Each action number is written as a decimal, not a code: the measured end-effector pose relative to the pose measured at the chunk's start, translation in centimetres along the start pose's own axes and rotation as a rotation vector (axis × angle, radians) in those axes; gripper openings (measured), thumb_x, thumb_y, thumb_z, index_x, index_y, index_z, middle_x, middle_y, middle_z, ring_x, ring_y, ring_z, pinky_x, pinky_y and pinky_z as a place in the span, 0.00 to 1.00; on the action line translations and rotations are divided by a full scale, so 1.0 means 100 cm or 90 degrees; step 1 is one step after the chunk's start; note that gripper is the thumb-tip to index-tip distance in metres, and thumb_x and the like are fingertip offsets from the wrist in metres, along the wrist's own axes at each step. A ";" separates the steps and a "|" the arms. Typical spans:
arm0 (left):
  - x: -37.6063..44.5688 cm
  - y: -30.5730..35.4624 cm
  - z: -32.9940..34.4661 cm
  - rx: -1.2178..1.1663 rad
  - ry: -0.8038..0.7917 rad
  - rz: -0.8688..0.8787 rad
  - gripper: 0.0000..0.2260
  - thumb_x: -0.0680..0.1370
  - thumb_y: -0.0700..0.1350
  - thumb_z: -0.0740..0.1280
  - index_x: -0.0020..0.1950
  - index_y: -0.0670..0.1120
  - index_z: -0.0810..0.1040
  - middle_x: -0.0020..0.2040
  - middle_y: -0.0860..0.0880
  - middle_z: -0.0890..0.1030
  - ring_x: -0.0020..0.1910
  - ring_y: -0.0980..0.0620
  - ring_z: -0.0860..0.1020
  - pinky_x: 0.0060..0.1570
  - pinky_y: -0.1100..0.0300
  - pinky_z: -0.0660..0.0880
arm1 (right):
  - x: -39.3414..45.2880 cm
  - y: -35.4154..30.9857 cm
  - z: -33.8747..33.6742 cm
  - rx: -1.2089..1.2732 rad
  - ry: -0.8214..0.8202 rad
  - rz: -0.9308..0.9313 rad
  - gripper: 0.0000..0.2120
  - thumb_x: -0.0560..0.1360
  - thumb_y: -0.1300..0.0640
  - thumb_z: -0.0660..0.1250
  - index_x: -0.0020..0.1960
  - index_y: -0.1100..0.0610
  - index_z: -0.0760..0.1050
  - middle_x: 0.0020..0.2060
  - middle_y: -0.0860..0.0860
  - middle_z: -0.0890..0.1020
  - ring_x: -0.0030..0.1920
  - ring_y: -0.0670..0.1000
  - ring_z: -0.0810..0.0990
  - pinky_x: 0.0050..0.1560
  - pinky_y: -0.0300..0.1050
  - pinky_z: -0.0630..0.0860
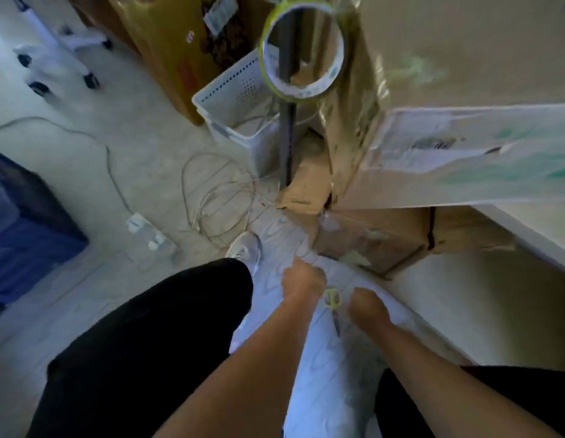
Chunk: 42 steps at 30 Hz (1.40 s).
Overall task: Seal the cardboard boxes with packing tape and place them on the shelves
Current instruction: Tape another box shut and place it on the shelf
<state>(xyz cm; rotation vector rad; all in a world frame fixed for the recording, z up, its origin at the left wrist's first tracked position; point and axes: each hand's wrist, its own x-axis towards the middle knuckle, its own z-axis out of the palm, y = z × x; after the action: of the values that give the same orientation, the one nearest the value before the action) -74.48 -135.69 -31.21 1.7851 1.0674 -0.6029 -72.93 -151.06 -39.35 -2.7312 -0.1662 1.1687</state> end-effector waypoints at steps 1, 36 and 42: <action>0.015 -0.021 0.012 0.035 0.002 0.004 0.14 0.80 0.41 0.59 0.64 0.38 0.74 0.63 0.38 0.77 0.63 0.38 0.76 0.58 0.53 0.73 | 0.014 0.003 0.015 0.029 0.008 0.008 0.13 0.81 0.60 0.58 0.61 0.65 0.74 0.59 0.62 0.79 0.61 0.61 0.77 0.54 0.47 0.72; 0.017 0.010 -0.075 0.125 -0.027 0.205 0.09 0.74 0.38 0.60 0.42 0.43 0.80 0.43 0.42 0.84 0.45 0.42 0.83 0.43 0.50 0.80 | -0.031 -0.116 -0.064 0.266 0.167 -0.159 0.17 0.76 0.49 0.65 0.34 0.54 0.63 0.26 0.50 0.71 0.30 0.47 0.70 0.32 0.48 0.62; -0.085 0.038 -0.143 0.240 0.150 0.508 0.11 0.76 0.46 0.59 0.38 0.44 0.77 0.36 0.43 0.79 0.38 0.43 0.78 0.36 0.53 0.70 | -0.144 -0.134 -0.132 0.358 0.308 -0.299 0.10 0.79 0.53 0.67 0.39 0.52 0.79 0.30 0.46 0.81 0.30 0.40 0.79 0.35 0.37 0.74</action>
<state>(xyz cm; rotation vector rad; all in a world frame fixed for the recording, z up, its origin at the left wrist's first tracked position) -76.17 -126.96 -16.65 2.4397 0.3098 -0.0958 -73.74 -141.81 -17.60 -2.2103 -0.3302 0.3399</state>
